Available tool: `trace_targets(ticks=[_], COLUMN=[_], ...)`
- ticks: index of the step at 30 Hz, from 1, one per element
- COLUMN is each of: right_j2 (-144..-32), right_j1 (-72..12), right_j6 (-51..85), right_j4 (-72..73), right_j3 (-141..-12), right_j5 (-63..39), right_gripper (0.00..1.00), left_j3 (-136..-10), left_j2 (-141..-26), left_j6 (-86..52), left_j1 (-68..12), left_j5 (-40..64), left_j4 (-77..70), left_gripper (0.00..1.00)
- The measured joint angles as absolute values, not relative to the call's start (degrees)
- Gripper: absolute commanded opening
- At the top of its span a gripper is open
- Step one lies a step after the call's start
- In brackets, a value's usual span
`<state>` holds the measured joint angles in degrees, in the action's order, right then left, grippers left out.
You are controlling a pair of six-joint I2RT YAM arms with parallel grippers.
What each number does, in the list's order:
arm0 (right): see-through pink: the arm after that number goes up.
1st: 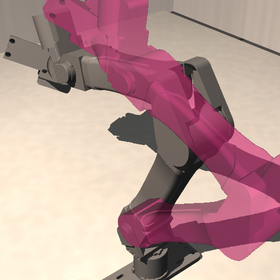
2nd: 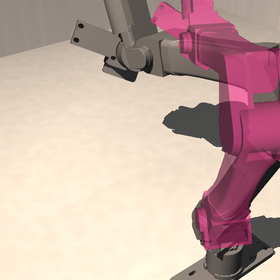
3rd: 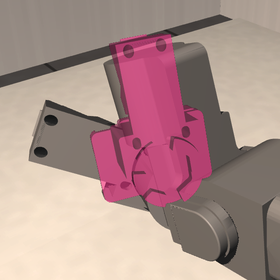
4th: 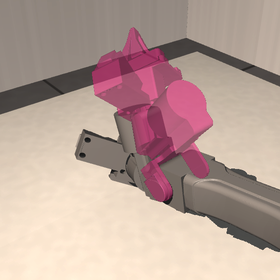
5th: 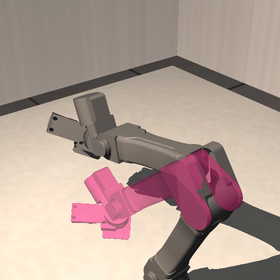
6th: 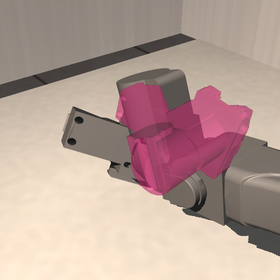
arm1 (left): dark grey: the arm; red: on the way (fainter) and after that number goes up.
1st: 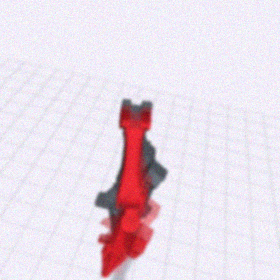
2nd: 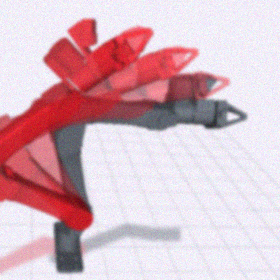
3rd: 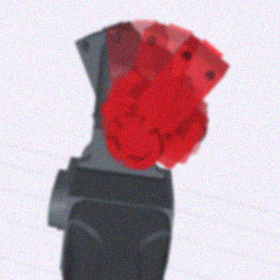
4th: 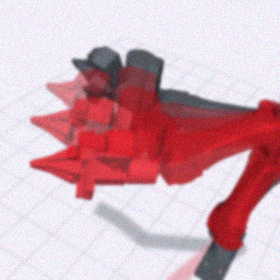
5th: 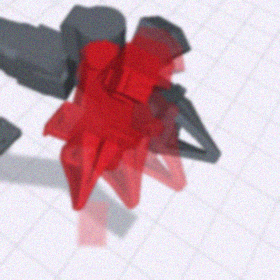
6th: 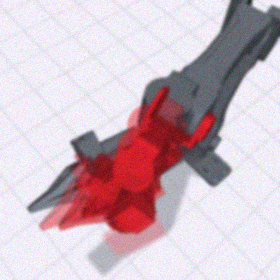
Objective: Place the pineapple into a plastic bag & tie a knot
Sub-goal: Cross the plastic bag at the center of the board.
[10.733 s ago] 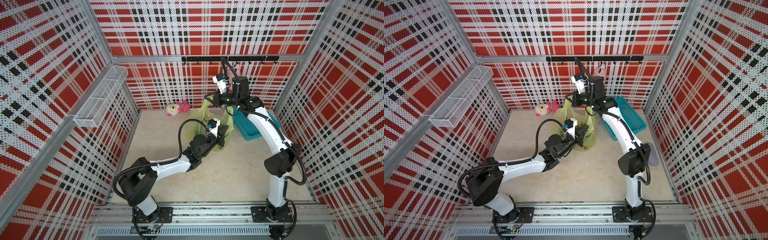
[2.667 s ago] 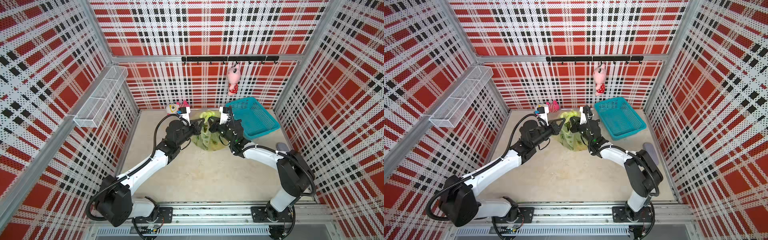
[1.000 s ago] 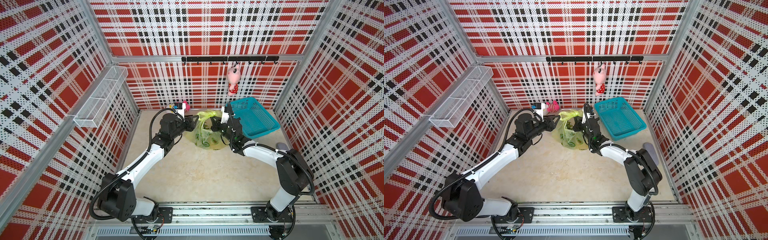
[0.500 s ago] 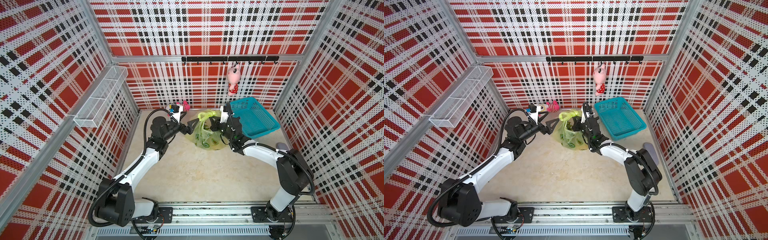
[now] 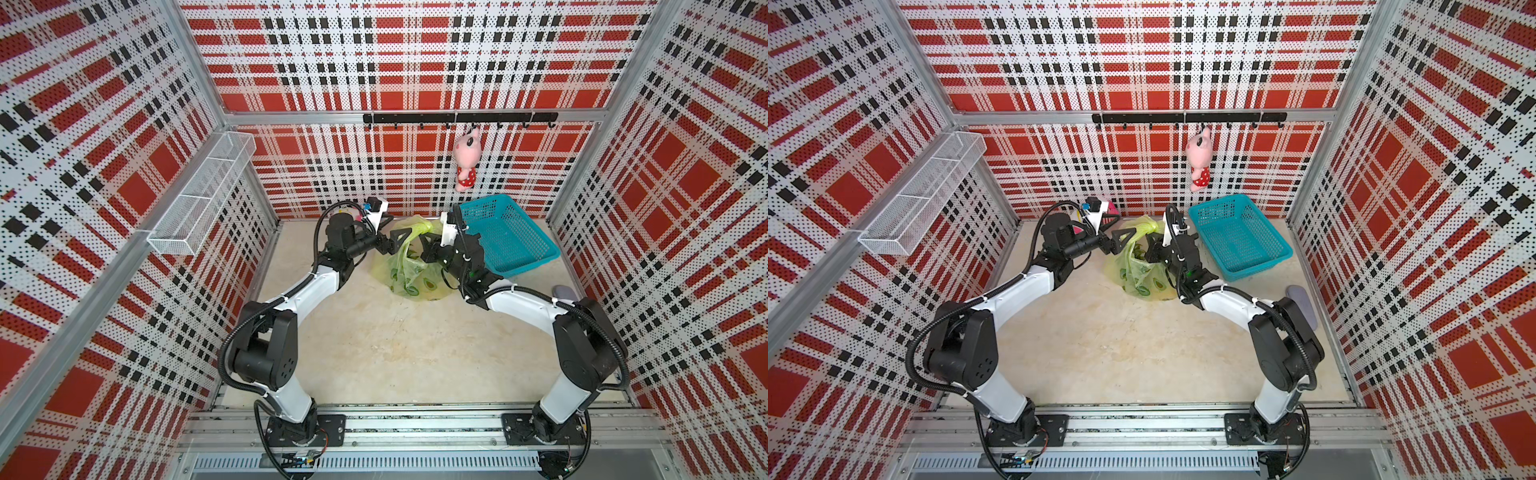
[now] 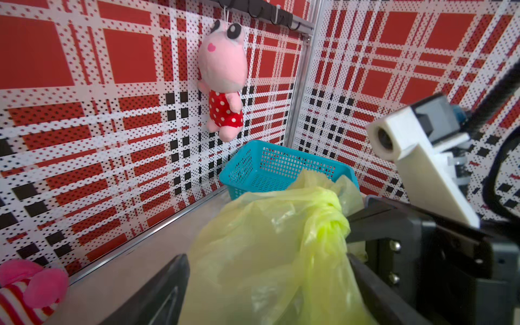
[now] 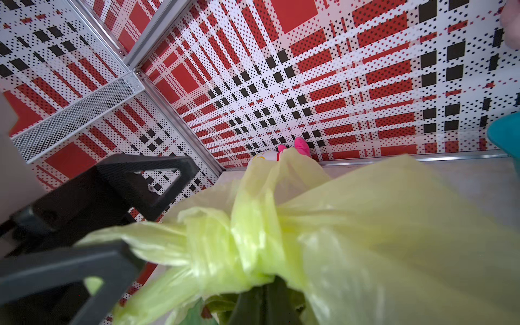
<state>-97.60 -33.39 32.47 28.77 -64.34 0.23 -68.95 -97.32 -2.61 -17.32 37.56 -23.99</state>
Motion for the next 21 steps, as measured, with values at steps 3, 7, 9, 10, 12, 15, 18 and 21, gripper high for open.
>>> trace_targets(ticks=[3, 7, 9, 10, 12, 15, 18, 21], right_j2=[-97.6, -97.6, -97.6, -97.6, -97.6, -97.6, -97.6, -97.51], right_j1=[-33.06, -32.75, -32.53, -32.42, -32.16, -32.01, -32.03, -32.03], right_j6=[32.49, 32.62, 32.71, 32.73, 32.88, 32.97, 33.06, 33.3], right_j4=[28.77, 28.77, 28.8, 28.8, 28.8, 28.8, 28.8, 29.02], right_j3=[-64.34, -64.34, -64.34, -64.34, -64.34, -64.34, -64.34, -64.14], right_j5=[0.19, -0.05, -0.51, -0.84, -1.69, -3.38, -6.04, -8.97], right_gripper=[0.0, 0.0, 0.0, 0.0, 0.0, 0.0, 0.0, 0.0], left_j3=[-68.95, -68.95, -68.93, -68.88, -67.66, -63.53, -58.74, -54.85], left_j2=[-98.76, -99.11, -98.89, -98.72, -97.12, -92.42, -86.37, -81.91], left_j6=[-2.46, -2.66, -2.83, -2.94, -3.2, -3.97, -5.15, -6.72], left_j1=[-17.32, -17.15, -17.17, -17.19, -17.61, -18.31, -20.14, -22.17], left_j5=[39.48, 41.28, 41.63, 41.6, 40.71, 38.41, 35.31, 32.27], left_j4=[-23.24, -22.72, -22.63, -22.57, -22.48, -22.39, -22.46, -22.65], left_gripper=[0.24, 0.0, 0.0, 0.0, 0.0, 0.0, 0.0, 0.0])
